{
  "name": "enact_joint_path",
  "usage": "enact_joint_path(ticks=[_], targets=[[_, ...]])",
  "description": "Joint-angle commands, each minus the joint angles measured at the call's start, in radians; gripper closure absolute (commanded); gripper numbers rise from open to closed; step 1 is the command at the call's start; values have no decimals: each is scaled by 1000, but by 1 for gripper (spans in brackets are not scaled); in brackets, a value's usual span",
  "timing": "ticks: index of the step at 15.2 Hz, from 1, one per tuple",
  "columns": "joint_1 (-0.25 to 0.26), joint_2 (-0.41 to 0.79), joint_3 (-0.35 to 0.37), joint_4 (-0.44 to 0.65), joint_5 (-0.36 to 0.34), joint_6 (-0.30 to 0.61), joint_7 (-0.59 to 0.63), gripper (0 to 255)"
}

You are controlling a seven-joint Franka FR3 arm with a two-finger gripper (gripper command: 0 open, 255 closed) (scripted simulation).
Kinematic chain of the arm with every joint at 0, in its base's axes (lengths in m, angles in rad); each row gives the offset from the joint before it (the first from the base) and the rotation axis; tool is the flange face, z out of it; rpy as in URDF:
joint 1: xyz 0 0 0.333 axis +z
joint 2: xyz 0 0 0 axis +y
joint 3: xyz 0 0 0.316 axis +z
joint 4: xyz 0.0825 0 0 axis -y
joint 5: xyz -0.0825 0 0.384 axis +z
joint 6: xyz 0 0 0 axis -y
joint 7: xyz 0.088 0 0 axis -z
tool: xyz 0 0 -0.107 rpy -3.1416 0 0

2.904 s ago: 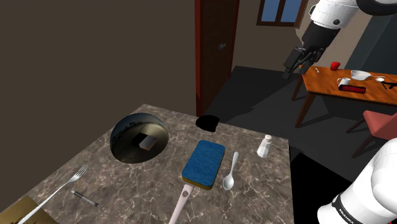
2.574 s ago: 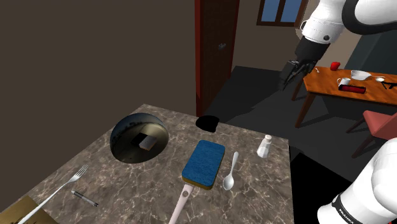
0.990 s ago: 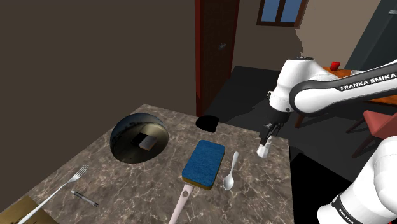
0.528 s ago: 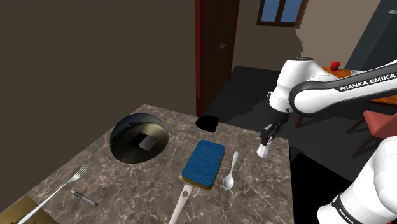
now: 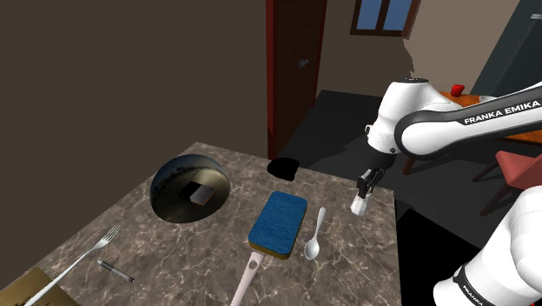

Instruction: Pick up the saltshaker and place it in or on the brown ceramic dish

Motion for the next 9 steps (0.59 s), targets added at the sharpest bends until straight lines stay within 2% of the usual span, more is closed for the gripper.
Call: enact_joint_path(ticks=[1, 9], targets=[[0, 0, 0, -1, 0, 0, 0, 255], [-4, -67, 7, 70, -4, -138, 11, 255]])
